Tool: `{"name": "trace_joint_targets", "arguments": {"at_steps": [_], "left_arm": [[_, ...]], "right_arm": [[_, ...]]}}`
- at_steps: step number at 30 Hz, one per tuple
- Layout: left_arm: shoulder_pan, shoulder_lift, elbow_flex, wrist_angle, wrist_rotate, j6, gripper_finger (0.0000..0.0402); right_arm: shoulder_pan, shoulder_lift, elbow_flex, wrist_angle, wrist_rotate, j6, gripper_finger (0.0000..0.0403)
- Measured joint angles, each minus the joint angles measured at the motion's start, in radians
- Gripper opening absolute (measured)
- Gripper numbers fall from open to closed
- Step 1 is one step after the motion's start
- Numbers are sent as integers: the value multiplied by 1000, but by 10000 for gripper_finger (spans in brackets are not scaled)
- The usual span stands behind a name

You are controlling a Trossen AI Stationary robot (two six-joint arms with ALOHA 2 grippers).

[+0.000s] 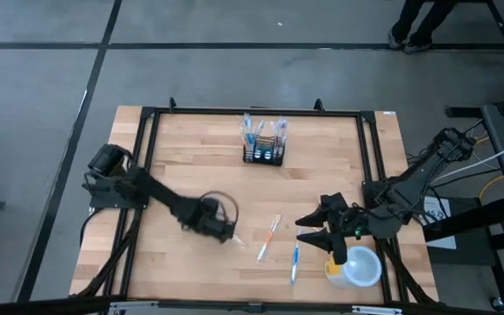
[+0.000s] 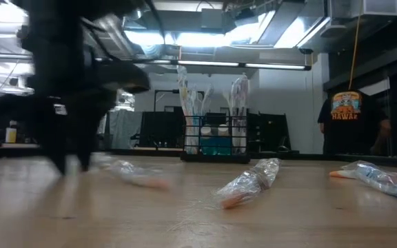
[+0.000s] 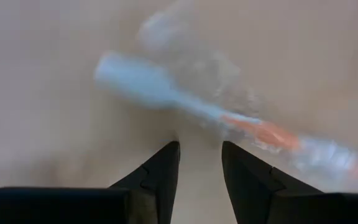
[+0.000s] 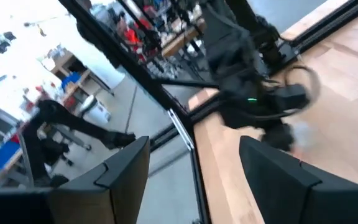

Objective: Pick & Place toothbrushing station
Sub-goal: Put the left orange toothbrush into the left section of the mesh organizer

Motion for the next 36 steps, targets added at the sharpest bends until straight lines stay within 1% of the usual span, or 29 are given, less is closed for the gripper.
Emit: {"name": "trace_joint_targets", "arguments": {"at_steps": [2, 6, 8, 10, 13, 16, 18, 21, 24, 27, 31, 36], "left_arm": [[61, -10, -3, 2, -34, 115, 120], [191, -23, -9, 75, -141, 452, 120], [254, -37, -6, 117, -162, 547, 120], [295, -66, 5, 117, -155, 555, 120], [302, -98, 15, 120, -139, 573, 120], [279, -116, 23, 110, -104, 577, 123], [245, -116, 22, 91, -68, 540, 128], [188, -105, 22, 106, -44, 476, 138], [149, -83, 22, 106, -60, 424, 150], [135, -73, 22, 141, -90, 407, 158], [154, -68, 23, 163, -118, 395, 164], [186, -68, 23, 178, -119, 413, 162]], "right_arm": [[12, 0, 0, 29, 29, 2, 251], [36, 0, 0, 47, 92, -5, 251], [40, 0, 0, 59, 115, -6, 251], [39, 0, 0, 77, 117, -12, 251], [42, 0, 0, 101, 121, -33, 251], [48, 0, 0, 114, 133, -52, 251], [58, 0, 0, 122, 160, -68, 251], [72, 0, 0, 134, 203, -100, 251], [85, 0, 0, 146, 223, -123, 251], [90, 0, 0, 149, 225, -133, 251], [91, 0, 0, 149, 221, -137, 251], [91, 0, 0, 149, 206, -137, 251]]}}
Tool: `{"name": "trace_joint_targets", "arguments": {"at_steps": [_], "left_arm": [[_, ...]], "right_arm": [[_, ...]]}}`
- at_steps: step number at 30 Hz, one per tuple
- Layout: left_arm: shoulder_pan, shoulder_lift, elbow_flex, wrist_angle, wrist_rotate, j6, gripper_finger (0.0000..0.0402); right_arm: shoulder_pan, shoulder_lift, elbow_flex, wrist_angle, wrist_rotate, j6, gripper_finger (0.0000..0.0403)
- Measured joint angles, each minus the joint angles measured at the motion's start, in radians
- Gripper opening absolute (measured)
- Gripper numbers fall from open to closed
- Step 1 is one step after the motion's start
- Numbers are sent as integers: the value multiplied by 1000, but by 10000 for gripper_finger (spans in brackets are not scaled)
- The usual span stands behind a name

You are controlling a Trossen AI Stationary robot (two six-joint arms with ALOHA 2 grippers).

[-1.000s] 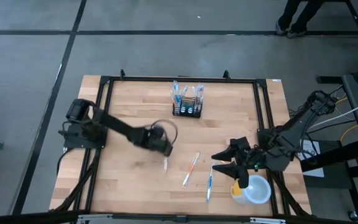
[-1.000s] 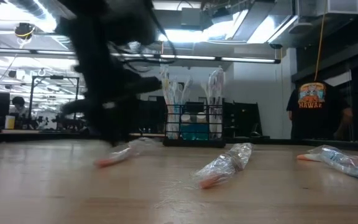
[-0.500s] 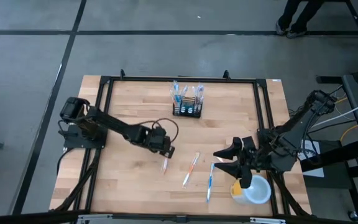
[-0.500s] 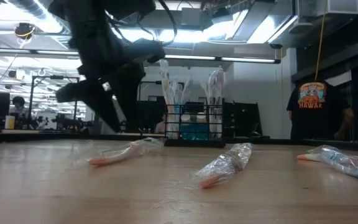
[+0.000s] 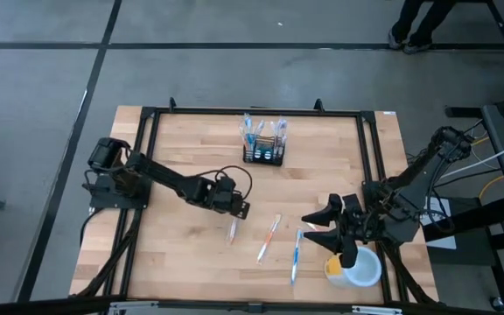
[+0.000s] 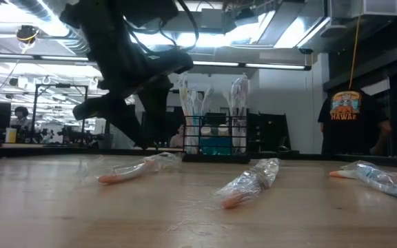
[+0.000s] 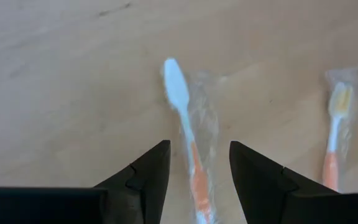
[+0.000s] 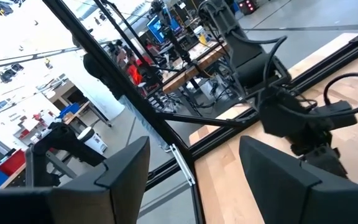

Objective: Pick & Place toothbrushing station
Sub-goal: Put the left orange toothbrush into the left section of the mesh organizer

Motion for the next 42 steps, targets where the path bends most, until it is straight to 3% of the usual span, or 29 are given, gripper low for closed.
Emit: {"name": "trace_joint_targets", "arguments": {"at_steps": [18, 21, 26, 31, 35, 39, 42], "left_arm": [[37, 106, 1, 126, 67, 9, 142], [39, 116, 2, 122, 63, -32, 114], [52, 117, 0, 156, 36, -8, 19], [82, 100, 0, 387, 7, 111, 12], [90, 65, 0, 655, -107, 255, 12], [93, 12, 1, 922, -256, 525, 12], [92, -49, 1, 1023, -439, 746, 12]], "right_arm": [[60, 1, 0, 0, 80, 3, 251], [74, 1, 0, 0, 109, 4, 251], [91, 1, 0, 1, 141, 4, 251], [99, 1, 0, 2, 157, 8, 251], [101, 1, 0, 9, 159, 10, 251], [120, 1, 0, 21, 206, -5, 251], [140, 1, 0, 44, 245, -39, 251]]}}
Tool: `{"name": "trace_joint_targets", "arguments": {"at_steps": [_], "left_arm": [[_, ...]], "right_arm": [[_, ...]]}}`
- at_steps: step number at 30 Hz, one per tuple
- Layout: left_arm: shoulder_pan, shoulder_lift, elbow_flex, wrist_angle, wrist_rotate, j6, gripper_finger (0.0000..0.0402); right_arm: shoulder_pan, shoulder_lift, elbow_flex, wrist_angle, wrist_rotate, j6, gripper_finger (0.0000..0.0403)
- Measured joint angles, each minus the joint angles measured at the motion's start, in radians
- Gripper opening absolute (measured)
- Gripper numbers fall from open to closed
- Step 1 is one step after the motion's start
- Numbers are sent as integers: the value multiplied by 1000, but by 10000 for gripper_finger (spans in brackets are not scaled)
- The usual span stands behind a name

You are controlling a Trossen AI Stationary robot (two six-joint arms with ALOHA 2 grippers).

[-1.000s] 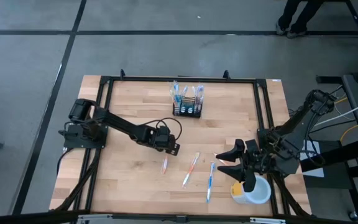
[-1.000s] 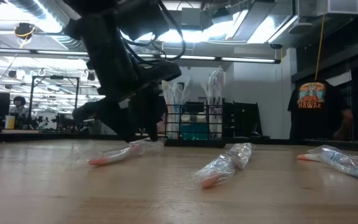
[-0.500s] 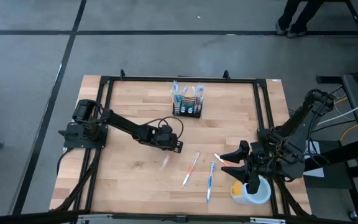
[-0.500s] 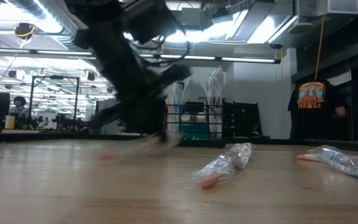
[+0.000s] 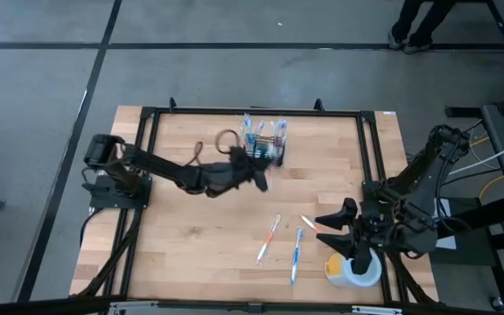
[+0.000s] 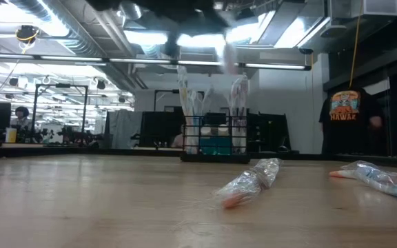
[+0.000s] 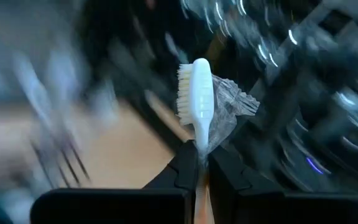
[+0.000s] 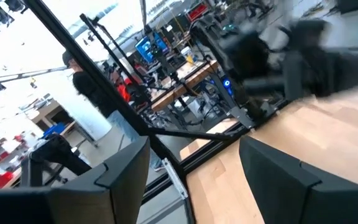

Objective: Pick & Place toothbrushing station
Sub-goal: Put the left orange toothbrush into the left section of the mesh organizer

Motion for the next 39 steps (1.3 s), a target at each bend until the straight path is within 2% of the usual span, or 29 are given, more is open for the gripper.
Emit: {"name": "trace_joint_targets", "arguments": {"at_steps": [3, 6, 11, 15, 20, 27, 39], "left_arm": [[1, -62, 1, -12, -281, 187, 12], [8, -75, 1, -21, -532, 279, 12], [58, -26, 0, -29, -593, 265, 12], [91, 33, -1, -4, -693, 231, 12], [149, 98, -1, 90, -686, 212, 12], [197, 165, 0, 354, -590, 433, 12], [180, 236, 0, 348, -574, 395, 11]], "right_arm": [[15, 0, 0, 5, 36, -14, 251], [21, 0, 0, 5, 61, -14, 251], [21, 0, 0, 5, 100, -14, 251], [20, 0, 0, 5, 122, -13, 251], [20, 0, 0, 7, 122, 20, 251], [20, 0, 0, 7, 166, 36, 251], [20, 0, 0, 7, 174, 39, 251]]}}
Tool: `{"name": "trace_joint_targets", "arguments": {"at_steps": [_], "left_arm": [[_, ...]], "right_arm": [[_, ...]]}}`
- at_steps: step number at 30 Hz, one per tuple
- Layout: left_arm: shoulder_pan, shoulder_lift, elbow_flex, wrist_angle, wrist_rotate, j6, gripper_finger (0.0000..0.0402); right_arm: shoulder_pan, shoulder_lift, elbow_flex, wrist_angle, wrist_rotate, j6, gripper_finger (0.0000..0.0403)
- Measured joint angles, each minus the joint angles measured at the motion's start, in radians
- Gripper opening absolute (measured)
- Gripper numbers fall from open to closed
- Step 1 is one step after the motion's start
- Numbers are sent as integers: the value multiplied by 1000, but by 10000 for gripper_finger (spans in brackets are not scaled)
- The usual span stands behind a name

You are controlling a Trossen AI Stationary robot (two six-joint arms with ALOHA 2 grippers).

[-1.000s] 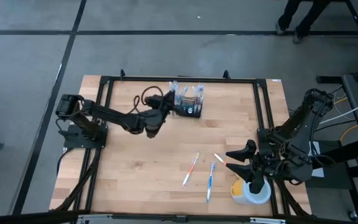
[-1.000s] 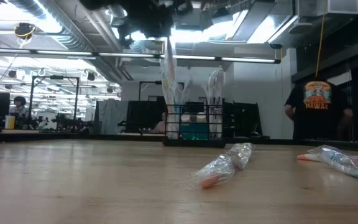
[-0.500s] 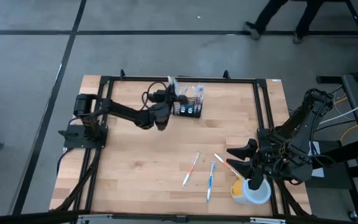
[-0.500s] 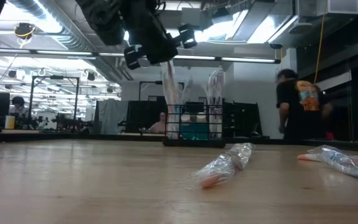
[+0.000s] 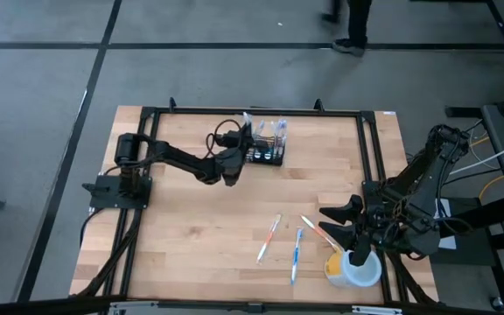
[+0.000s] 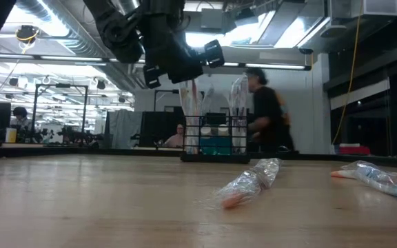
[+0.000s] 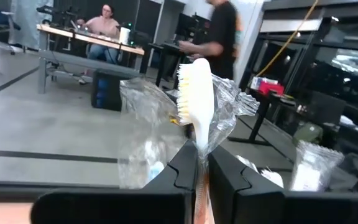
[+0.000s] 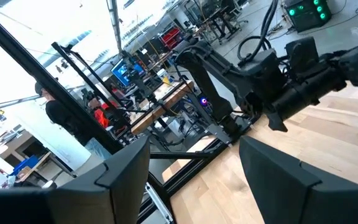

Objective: Pick & Place toothbrushing station
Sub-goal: Put the left orange toothbrush into the left section of the mesh organizer

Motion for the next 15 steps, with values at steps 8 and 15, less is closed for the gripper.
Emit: {"name": "trace_joint_targets", "arguments": {"at_steps": [8, 15], "left_arm": [[-27, -3, 1, -230, -11, -197, 11], [-27, -2, 0, -446, 154, -476, 47]], "right_arm": [[0, 0, 0, 0, 0, -3, 251], [0, 0, 0, 3, 0, -4, 251]]}}
